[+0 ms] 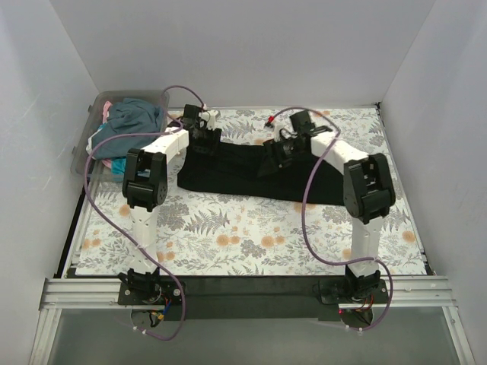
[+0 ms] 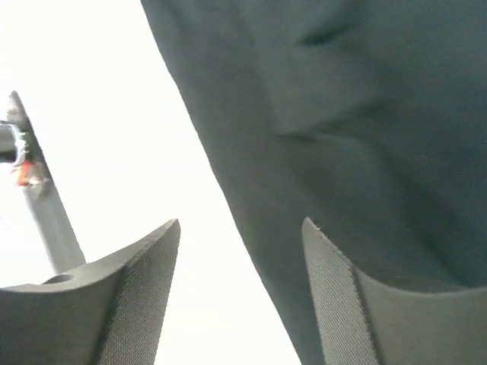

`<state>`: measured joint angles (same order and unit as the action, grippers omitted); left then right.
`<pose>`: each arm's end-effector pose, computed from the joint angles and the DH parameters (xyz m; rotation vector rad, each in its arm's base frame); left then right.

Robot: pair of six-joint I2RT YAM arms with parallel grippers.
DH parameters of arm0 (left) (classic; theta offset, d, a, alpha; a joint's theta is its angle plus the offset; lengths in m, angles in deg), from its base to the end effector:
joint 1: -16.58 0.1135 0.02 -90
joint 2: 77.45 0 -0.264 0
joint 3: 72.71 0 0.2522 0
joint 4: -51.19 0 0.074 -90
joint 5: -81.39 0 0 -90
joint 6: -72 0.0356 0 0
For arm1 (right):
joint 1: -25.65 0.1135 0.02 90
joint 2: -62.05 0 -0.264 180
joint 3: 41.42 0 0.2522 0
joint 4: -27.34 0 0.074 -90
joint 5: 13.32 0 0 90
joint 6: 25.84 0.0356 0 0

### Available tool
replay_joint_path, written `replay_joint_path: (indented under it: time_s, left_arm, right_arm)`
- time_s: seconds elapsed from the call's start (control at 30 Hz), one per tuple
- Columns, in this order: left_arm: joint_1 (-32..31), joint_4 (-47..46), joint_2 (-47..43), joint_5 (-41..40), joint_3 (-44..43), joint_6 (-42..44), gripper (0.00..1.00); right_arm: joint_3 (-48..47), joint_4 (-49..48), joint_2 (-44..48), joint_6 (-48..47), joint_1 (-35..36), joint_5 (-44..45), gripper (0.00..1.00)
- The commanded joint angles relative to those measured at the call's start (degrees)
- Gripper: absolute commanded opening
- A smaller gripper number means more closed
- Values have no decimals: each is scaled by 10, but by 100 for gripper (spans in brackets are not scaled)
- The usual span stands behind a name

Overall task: Fold and stack the t-shirts
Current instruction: Fold the tshirt

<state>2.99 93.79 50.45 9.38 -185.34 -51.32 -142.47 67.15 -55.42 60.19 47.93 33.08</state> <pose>0.4667 -0.1241 0.1641 -0.3370 2.6475 -0.6928 0.3971 0.1892 0.1935 -0.8532 2.3380 1.0949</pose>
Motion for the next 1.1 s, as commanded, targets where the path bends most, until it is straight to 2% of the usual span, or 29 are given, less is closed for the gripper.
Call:
replay_joint_path:
  time_s: [0.0,0.03,0.13,0.2,0.33,0.37,0.43,0.6,0.83,0.97,1.07]
  left_arm:
    - [7,27,-5,-26,-87,13,53]
    - [6,35,-12,-5,-95,8,56]
    - [4,60,-55,41,-97,-22,63]
    - [1,73,-90,57,-67,-42,64]
    - [0,81,-143,82,-5,-72,69]
    - [0,81,-156,101,9,-72,75]
    - [0,64,-188,103,50,-91,94]
    - [-1,70,-204,77,83,-135,95]
    - [-1,61,-229,33,156,-176,96]
    - [-1,72,-212,14,157,-190,97]
    - [-2,70,-183,10,155,-213,97]
  right_arm:
    - [-75,111,60,-144,-101,4,73]
    - [-90,170,59,-176,-117,32,73]
    - [-95,225,69,-257,-157,140,66]
    - [-76,238,74,-301,-161,220,61]
    - [-37,253,75,-329,-160,294,54]
    - [-30,253,73,-331,-159,302,54]
    - [-12,257,67,-336,-158,330,54]
    - [41,257,56,-360,-134,393,54]
    - [133,254,56,-360,-79,402,55]
    - [190,257,77,-346,1,405,55]
    - [215,277,96,-324,75,351,55]
